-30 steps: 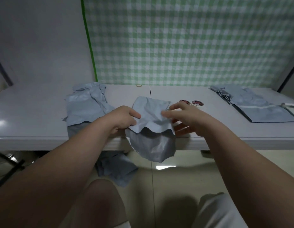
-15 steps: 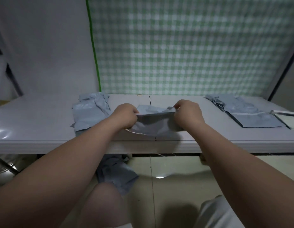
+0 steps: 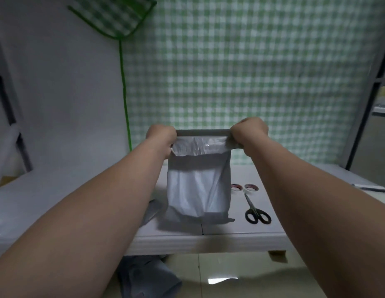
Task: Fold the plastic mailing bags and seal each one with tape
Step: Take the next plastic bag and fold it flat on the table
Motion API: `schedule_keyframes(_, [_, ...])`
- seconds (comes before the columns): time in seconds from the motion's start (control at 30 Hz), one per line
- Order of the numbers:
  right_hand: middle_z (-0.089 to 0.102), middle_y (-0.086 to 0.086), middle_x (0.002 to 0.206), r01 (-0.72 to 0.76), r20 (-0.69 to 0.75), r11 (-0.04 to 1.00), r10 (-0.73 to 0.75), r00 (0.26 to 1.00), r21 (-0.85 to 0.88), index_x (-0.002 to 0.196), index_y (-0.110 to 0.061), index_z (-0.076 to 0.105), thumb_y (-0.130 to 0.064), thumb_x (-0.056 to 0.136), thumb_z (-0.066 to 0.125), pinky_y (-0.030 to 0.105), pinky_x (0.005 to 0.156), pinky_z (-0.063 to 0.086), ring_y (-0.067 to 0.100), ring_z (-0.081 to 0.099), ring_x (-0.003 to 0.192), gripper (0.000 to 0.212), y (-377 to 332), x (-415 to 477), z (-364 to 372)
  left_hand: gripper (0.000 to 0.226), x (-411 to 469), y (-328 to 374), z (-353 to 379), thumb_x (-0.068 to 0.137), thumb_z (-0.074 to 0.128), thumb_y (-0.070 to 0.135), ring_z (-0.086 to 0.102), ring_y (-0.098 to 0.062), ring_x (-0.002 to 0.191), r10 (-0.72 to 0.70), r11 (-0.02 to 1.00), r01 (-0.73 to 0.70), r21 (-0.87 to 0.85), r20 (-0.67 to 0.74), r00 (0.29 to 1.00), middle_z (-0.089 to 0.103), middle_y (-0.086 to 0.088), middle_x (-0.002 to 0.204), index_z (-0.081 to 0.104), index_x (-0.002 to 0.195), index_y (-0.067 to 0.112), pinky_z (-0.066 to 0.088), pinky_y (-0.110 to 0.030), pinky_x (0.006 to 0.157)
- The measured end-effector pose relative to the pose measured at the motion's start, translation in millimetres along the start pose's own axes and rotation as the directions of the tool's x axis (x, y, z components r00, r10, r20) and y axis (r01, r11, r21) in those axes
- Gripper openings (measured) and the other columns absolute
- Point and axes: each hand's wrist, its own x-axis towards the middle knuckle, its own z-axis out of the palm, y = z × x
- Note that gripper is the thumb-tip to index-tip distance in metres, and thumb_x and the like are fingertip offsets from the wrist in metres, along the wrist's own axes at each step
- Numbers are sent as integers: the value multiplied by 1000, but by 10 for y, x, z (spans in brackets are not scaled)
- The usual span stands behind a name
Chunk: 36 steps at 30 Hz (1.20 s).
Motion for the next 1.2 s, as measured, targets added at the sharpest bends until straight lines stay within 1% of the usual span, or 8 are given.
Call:
schedule_keyframes(0.1, [62,12,92,-8,23,1000,8,1000,-2,104,-3,67,-2,85,48,24,42,39,18,45,54,28,17,164,97,10,169,-6,77,84,46,-2,56,-23,70,-22,999,21,36,3,1000,56,-14,84,52,80,5,47,-32,59])
schedule_keyframes(0.33, [65,11,97,72,-45,991,-68,997,113,89,-8,70,-10,89,52,42,75,58,28,63,84,18,110,494,403,20,480,-183,238,81,47,-4,61,-29,81,27,1000,-27,15,-18,999,64,-21,102,63,93,-4,43,-35,62])
schedule_keyframes(0.63, [67,12,97,117,190,974,-80,978,-193,91,-7,72,2,84,43,37,80,55,29,63,91,31,845,160,663,18,268,-1011,125,83,59,2,58,-20,63,-105,916,34,401,156,982,60,-10,73,53,68,11,54,-36,68])
schedule_keyframes(0.73, [68,7,103,177,318,923,-63,946,-342,94,-13,72,3,84,43,27,76,51,26,61,97,35,1054,-56,656,20,56,-1189,30,75,64,-2,53,-22,44,-164,851,34,524,205,965,55,-13,57,52,61,6,46,-26,39])
schedule_keyframes(0.8, [66,4,109,241,409,867,-48,911,-436,100,-17,71,1,86,45,20,75,43,24,59,103,35,1162,-183,656,23,-101,-1241,-32,73,69,-4,46,-17,34,-228,822,41,568,262,938,49,-10,50,51,61,5,36,-19,36])
schedule_keyframes(0.9, [64,8,115,309,478,804,-36,878,-507,105,-16,71,0,85,49,25,82,45,28,60,104,34,1312,-326,668,18,-278,-1295,-111,70,73,-3,52,-23,43,-279,805,36,593,323,904,52,-14,52,56,69,0,48,-29,51])
schedule_keyframes(1.0, [67,11,106,380,503,757,-79,861,-532,101,-13,72,1,83,48,27,82,49,28,60,101,33,1417,-447,631,11,-368,-1366,-190,75,63,-11,51,-21,33,-343,757,34,653,353,870,51,-13,39,55,72,-5,43,-22,39])
schedule_keyframes(1.2, [70,10,101,481,613,589,31,790,-650,99,-9,71,-9,80,59,31,81,54,24,63,93,23,1453,-480,559,10,-486,-1309,-283,83,67,-1,58,-18,42,-542,638,-49,768,494,680,59,-12,48,58,78,-4,53,-25,47])
